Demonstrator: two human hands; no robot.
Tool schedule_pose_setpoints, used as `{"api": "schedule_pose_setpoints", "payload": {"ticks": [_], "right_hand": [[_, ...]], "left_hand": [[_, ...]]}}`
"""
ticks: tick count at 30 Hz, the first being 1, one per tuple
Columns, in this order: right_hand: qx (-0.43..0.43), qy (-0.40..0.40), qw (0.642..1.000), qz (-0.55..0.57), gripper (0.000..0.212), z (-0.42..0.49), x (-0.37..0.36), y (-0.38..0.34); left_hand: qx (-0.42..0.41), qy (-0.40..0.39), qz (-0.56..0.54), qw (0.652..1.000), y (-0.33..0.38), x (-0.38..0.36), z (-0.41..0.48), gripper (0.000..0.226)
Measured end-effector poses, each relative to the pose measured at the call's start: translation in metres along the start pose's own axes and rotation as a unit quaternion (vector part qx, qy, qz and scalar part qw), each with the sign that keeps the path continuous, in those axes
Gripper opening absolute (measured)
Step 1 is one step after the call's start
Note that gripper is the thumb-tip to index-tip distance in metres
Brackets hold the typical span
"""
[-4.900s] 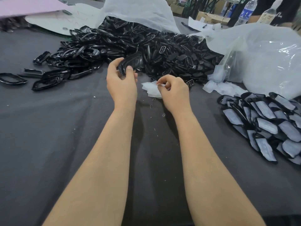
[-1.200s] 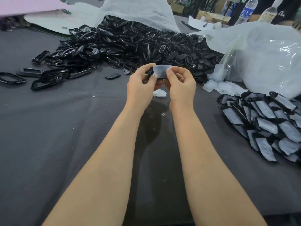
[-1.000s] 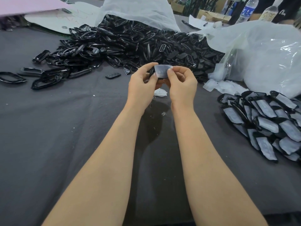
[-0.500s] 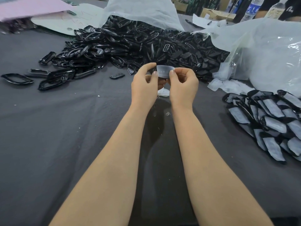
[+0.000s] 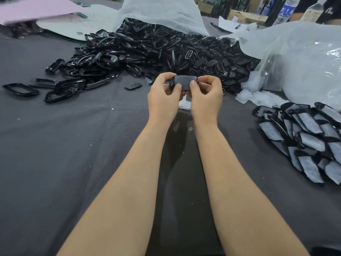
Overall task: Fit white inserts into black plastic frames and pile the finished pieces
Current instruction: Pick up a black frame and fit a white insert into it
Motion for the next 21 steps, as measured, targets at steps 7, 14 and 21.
{"api": "schedule_pose_setpoints", "payload": {"ticks": [7, 14, 21], "right_hand": [[-0.036, -0.011, 0.998, 0.046, 0.017, 0.0046, -0.0003, 0.0022], [-0.06, -0.017, 0.994, 0.085, 0.017, 0.0071, 0.0, 0.0021], [-0.118, -0.031, 0.987, 0.1, 0.007, 0.0089, 0.0036, 0.0008]], "left_hand": [[0.012, 0.003, 0.001, 1.0, -0.0022, -0.0001, 0.0015, 0.02], [0.009, -0.002, 0.01, 1.0, -0.0014, 0.0008, 0.0019, 0.021], [0.01, 0.001, 0.014, 1.0, 0.0003, 0.0013, 0.0002, 0.021]]}}
Point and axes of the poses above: each hand's wrist, its own z-axis towards the middle knuckle, its own x-axis out of the back of the hand, y = z × x, the point moved 1 cm from there along z, towards the middle knuckle, and after that the axes turned 12 degrees about z, right-handed, at the moved point
